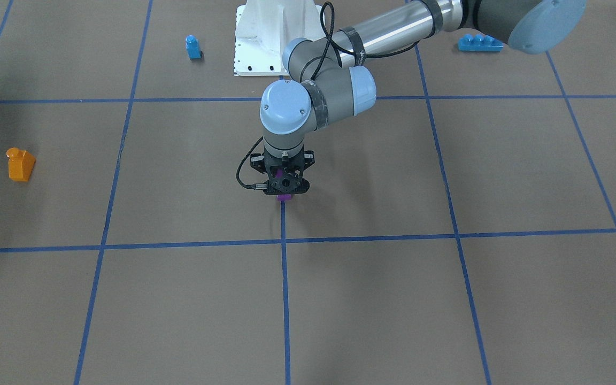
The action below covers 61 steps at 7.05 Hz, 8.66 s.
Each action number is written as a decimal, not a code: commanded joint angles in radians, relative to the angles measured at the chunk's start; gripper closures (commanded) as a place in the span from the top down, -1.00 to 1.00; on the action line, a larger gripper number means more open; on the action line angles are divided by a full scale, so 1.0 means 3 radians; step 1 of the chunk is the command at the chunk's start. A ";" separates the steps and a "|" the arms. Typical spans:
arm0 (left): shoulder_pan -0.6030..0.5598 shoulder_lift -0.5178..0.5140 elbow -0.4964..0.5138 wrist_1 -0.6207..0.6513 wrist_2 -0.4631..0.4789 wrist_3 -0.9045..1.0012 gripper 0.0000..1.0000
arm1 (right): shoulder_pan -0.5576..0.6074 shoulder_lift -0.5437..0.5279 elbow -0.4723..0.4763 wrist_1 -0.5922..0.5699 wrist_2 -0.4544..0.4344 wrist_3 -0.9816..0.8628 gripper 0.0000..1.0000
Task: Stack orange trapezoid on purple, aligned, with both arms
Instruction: 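Lower the purple block onto the table and open the left gripper, then grasp the orange trapezoid block with the right gripper, then carry the orange block toward the purple block while the left gripper withdraws, then align and lower the orange block onto the purple block with the right gripper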
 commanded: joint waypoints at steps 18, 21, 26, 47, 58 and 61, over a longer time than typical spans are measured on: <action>-0.0115 -0.0015 -0.0401 0.0035 0.0111 -0.0318 1.00 | -0.1312 -0.0044 -0.0380 0.0564 -0.0362 0.1747 1.00; -0.0110 -0.0015 -0.0401 0.0035 0.0121 -0.0329 1.00 | -0.1409 -0.0034 -0.0401 0.0579 -0.0362 0.2108 -0.13; -0.0212 0.0238 -0.0817 0.0040 0.0127 -0.0314 1.00 | -0.1465 0.0042 0.0467 0.0523 -0.0392 0.2740 -1.00; -0.0632 0.2137 -0.2180 0.0004 0.0122 0.0633 1.00 | -0.2974 0.2886 -0.0799 -0.0193 -0.1553 0.3266 -1.00; -0.0627 0.2127 -0.2191 0.0004 0.0122 0.0627 1.00 | -0.3000 0.2963 -0.1014 -0.0177 -0.1548 0.3200 -1.00; -0.0627 0.2122 -0.2191 0.0004 0.0127 0.0622 1.00 | -0.3005 0.2963 -0.1055 -0.0177 -0.1543 0.3200 -1.00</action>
